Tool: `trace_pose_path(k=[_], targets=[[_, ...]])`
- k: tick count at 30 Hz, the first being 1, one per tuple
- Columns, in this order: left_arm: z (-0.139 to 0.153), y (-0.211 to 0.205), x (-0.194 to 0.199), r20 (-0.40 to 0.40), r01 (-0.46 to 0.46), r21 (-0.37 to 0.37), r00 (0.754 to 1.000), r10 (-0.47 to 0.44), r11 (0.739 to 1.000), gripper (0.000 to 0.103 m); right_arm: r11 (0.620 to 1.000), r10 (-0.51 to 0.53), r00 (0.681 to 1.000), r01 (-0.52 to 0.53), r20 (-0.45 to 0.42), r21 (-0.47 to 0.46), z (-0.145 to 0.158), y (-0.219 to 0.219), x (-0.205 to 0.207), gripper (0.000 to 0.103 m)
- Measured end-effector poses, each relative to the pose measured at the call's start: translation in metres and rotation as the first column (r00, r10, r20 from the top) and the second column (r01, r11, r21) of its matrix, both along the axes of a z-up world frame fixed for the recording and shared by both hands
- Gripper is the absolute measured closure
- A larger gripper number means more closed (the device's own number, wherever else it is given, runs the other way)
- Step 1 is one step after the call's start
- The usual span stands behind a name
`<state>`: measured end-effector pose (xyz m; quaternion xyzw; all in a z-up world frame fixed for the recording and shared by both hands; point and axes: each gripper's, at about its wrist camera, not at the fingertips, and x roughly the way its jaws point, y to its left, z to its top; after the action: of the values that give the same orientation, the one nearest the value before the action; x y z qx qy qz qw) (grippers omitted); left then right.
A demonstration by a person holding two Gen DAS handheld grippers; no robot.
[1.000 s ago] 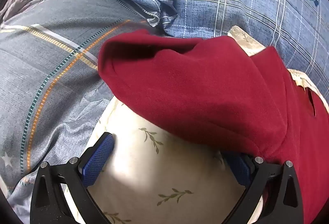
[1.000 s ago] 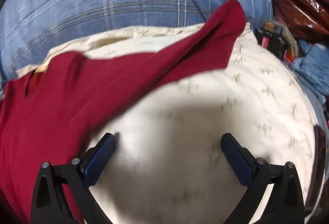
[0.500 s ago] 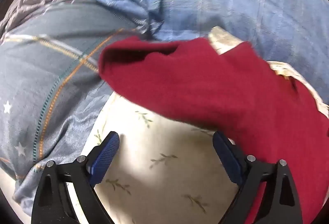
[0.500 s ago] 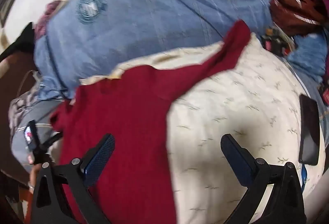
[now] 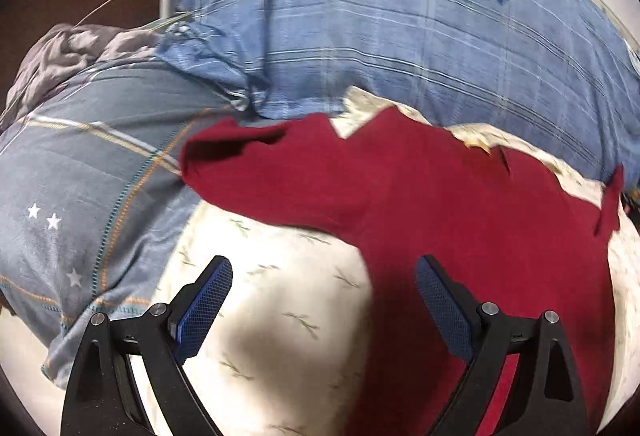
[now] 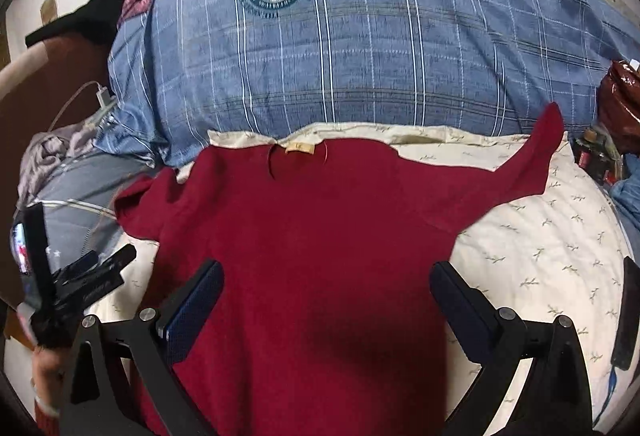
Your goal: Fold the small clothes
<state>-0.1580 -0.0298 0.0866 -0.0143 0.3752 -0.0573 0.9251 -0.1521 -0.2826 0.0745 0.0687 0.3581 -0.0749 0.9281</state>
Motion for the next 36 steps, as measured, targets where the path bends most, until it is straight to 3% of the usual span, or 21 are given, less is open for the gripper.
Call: trace_pose_path(k=[5,10,18,24,36], targets=[[0.01,-0.016,-0.011,0.017,0.059,-0.003,0.998,-0.059,0.998,0.01,0.999,-0.037,0.999,0.036,0.016,0.023,-0.008,-0.004,-0.003,0.0],[-0.001,-0.023,0.014,-0.016,0.111,0.016,0.994,-0.11,0.994,0.01,0.996,-0.078,0.997,0.078,0.011,0.038,-0.019,-0.007,-0.002,0.0],[-0.01,-0.024,0.042,-0.057,0.116,0.016,0.992,-0.115,0.993,0.011,0.988,-0.12,0.993,0.119,0.0,0.103,-0.041,-0.012,0.012,0.0],[-0.019,-0.038,0.046,-0.063,0.119,0.036,0.991,-0.116,0.992,0.011,0.995,-0.097,0.995,0.097,-0.028,0.019,-0.05,-0.002,0.022,0.0],[-0.015,-0.052,0.056,-0.082,0.116,0.036,0.99,-0.113,0.993,0.011,0.996,-0.087,0.995,0.088,-0.049,0.006,-0.053,-0.007,0.027,0.0]])
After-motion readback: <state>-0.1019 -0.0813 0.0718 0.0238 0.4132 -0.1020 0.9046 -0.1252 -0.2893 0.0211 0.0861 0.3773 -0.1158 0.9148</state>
